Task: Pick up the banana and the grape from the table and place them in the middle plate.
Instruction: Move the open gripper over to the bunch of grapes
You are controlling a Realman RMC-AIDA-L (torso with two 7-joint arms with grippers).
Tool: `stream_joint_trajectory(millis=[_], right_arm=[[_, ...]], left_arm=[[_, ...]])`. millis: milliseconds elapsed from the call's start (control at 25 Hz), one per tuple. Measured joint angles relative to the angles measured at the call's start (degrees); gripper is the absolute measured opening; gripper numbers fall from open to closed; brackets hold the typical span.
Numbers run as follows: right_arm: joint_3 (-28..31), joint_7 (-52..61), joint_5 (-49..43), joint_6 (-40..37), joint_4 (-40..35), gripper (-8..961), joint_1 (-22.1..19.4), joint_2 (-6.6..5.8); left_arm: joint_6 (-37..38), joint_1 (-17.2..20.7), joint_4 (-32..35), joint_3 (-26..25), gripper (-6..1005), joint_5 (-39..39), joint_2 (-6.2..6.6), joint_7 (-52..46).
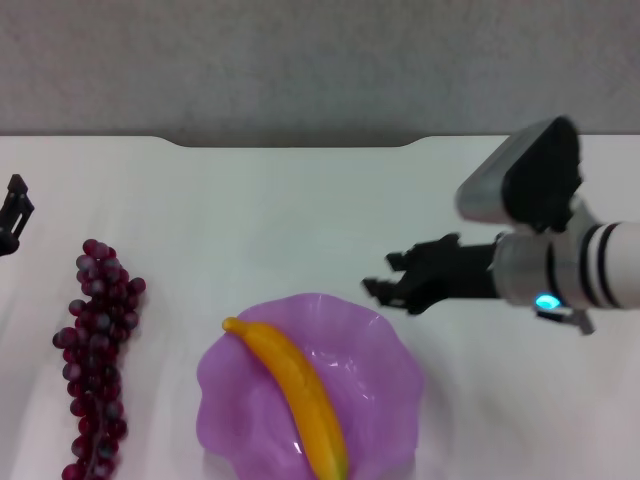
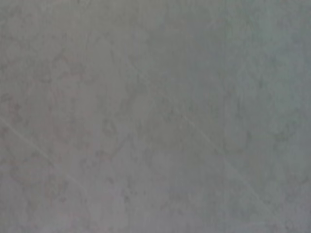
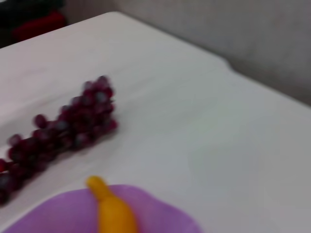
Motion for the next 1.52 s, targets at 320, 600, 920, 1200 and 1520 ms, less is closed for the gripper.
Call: stream_joint_trajectory(millis=[320,600,920,1200,1520], right_arm=[[9.06,-2.34,-2.37,-3.26,-3.63,337,-2.37,0.0],[14.42,-2.74,-5.12,-1.71,-6.69,110,-6.02,0.29],[15.6,-2.42,-8.93,8.2,-8.98,50,-11.04,0.51],[9.64,-2.7,-8.43,29.68,-11.39,38,-18.21,0.69],[-3.78,-2.7,-9.27,60.09,-9.83,35,-22.89,0.49]], left_arm=[[0.0,0.24,0.0,0.27,783,0.2,0.06,0.0],[-0.13,0.28,0.0,0.77,782,0.31,0.19,0.0],[-0.78,0.08,0.0,1.52,782,1.73,0.2,-0.1],[-0.81,-0.04,-0.09,1.5,782,3.23,0.2,-0.36],[-1.41,-0.23,-0.35,1.49,783,5.69,0.16,-0.54]])
